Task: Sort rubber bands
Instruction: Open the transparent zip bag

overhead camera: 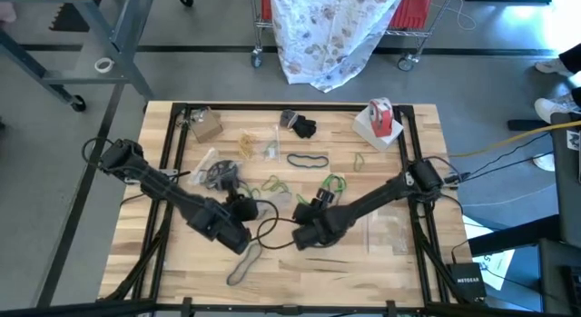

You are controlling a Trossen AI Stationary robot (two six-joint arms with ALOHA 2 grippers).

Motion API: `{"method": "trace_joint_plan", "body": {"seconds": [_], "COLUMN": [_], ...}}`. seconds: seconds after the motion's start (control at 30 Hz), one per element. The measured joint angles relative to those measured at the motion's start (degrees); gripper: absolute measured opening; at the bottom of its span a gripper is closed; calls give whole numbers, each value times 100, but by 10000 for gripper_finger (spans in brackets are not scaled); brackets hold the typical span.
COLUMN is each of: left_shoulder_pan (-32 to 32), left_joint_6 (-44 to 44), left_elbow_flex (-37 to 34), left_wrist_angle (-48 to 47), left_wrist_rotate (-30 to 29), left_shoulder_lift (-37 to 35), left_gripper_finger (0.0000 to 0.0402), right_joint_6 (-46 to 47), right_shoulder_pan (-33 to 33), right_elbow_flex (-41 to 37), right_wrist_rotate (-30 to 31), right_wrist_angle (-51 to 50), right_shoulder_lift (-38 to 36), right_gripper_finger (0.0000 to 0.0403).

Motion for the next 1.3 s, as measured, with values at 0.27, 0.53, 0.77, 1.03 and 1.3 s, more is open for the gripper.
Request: {"method": "trace_joint_plan", "body": {"seconds": [0.27, 0.53, 0.77, 1.03, 1.3], "left_shoulder_pan": [-254, -233, -98, -73, -69], "left_joint_6": [115, 499, 389, 503, 699], "left_elbow_flex": [-159, -769, -1055, -1139, -1141], "left_wrist_angle": [1190, 3741, 4846, 4953, 4866], "left_wrist_rotate": [1032, 1397, 1380, 1348, 1352], "left_shoulder_lift": [0, 0, 98, 125, 122], "left_gripper_finger": [0, 0, 0, 0, 0], "right_joint_6": [-303, 0, 1420, 1609, 1864], "right_shoulder_pan": [737, 1774, 1709, 1345, 1187], "right_elbow_flex": [363, 493, 472, 474, 483], "right_wrist_rotate": [-702, 1794, 2854, 3322, 3036], "right_wrist_angle": [547, 3263, 3706, 3589, 3012], "right_shoulder_lift": [-588, -221, 370, 407, 385], "right_gripper_finger": [182, 182, 182, 182, 153]}}
